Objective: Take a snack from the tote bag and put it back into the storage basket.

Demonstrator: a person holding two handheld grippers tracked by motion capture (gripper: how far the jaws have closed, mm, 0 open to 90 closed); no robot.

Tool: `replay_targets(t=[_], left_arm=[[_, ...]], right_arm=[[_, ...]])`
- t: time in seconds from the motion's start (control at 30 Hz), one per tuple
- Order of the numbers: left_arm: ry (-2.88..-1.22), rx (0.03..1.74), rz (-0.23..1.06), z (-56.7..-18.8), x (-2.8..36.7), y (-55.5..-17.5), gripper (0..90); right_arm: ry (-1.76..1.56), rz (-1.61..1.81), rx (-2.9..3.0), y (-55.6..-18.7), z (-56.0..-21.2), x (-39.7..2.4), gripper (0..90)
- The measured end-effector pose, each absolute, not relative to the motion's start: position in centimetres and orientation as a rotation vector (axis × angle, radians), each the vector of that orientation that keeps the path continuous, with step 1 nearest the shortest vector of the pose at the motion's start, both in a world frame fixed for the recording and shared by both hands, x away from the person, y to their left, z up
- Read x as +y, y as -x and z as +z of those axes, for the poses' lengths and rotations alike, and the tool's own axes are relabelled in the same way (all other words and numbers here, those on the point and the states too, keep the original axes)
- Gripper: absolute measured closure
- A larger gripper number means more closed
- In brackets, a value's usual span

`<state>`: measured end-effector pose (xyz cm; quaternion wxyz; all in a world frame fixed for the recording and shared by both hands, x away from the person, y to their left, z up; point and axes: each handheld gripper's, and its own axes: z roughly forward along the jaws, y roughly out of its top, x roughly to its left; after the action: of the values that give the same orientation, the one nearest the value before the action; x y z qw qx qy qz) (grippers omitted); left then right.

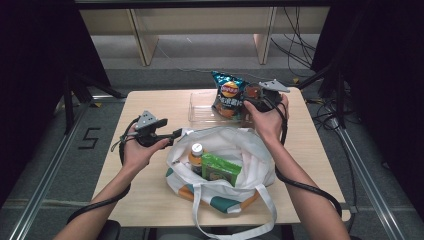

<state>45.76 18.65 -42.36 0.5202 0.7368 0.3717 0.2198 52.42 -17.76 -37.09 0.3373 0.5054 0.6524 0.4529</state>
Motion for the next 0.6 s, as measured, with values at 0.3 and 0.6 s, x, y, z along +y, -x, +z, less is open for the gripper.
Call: replay_targets(t=[0.3, 0.6], left_arm=[[-1.768, 0.886, 0.528, -42.3, 18.6, -45.6, 26.6], [-1.766, 0.885, 0.527, -42.3, 18.6, -45.6, 26.6]], right_arm=[[-1.332, 1.239, 1.733, -50.4, -36.6, -18.7, 30.0], [-1.264, 1.273, 1.780, -48.6, -36.2, -19.8, 38.6]])
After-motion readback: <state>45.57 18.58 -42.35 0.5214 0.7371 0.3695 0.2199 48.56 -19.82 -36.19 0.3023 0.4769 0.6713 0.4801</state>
